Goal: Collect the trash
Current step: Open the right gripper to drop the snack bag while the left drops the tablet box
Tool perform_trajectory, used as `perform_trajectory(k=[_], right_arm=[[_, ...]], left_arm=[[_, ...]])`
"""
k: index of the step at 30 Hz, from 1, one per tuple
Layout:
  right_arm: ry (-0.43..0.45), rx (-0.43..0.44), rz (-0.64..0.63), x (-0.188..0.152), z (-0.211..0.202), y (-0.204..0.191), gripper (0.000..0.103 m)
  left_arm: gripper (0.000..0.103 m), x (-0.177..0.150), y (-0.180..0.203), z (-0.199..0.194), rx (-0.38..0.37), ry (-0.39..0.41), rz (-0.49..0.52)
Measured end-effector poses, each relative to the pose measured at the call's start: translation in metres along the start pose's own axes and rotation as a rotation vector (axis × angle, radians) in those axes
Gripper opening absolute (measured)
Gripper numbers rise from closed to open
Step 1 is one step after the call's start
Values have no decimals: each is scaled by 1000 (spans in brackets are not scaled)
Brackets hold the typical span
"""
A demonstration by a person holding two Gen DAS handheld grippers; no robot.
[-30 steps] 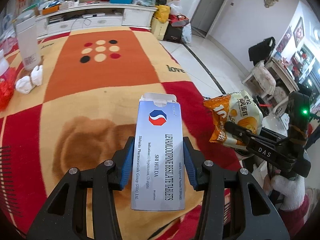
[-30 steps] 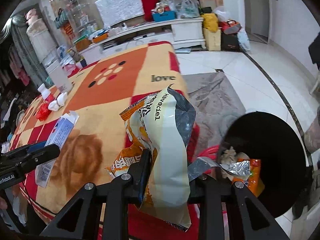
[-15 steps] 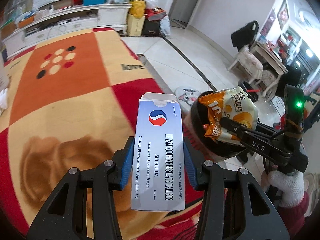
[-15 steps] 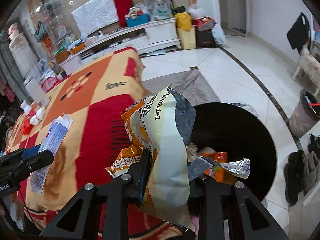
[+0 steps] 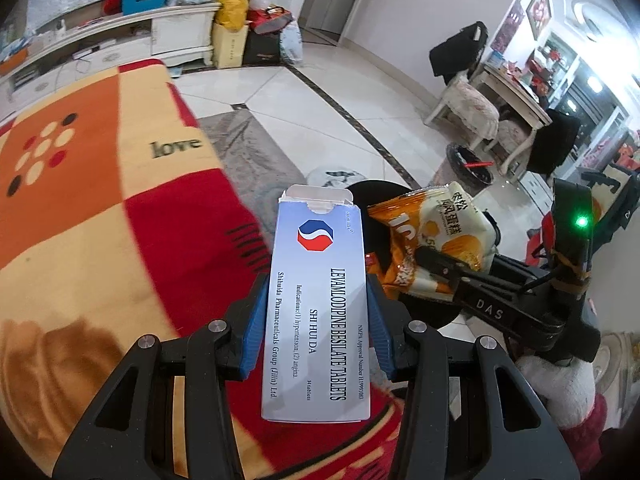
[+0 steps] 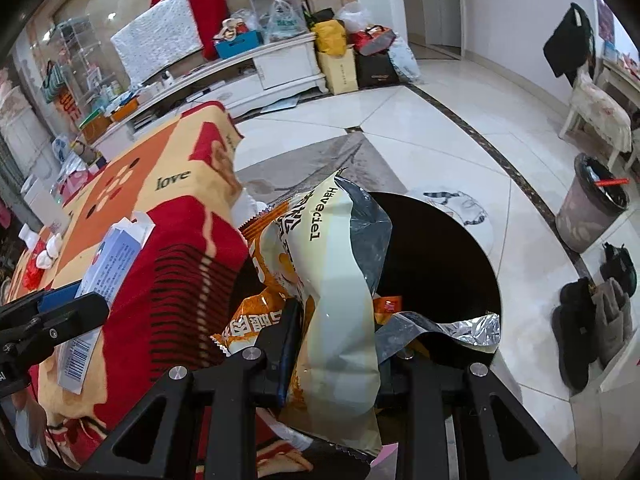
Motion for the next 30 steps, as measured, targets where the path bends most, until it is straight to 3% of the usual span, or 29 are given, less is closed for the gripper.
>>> perform_trajectory(k=[5,7,11,13,17,19,20,22,30], right_arm=[[4,-16,56,3,0,23,27],[11,-31,81,6,-2,33,34],[17,-42,96,9,-5,44,39],[23,-45,109,10,-7,47,49],[36,-43,127,10,-11,51,50],[36,-43,127,11,-11,51,55],[37,-44,127,11,-11,51,57],[38,-42,132,11,-11,50,62],[20,-14,100,9,-3,29,62]], left_arm=[[44,7,18,19,-43,-16,8],[44,11,23,27,-63,-22,4],[45,18,31,37,-103,-30,3],[45,20,35,42,-130,-37,-2],[47,21,39,51,-179,-40,-24],[60,23,40,52,-182,-48,-26],[61,23,40,53,-185,-48,-29],[61,22,38,51,-184,-49,-30],[61,16,17,34,-108,-24,-33]])
Point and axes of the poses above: each gripper's, at about its wrist camera, not at the fingertips, and z roughly the way its jaws point, y to its right, x to its top, the point moved 7 cm from there along z, roughly the way its jaws point
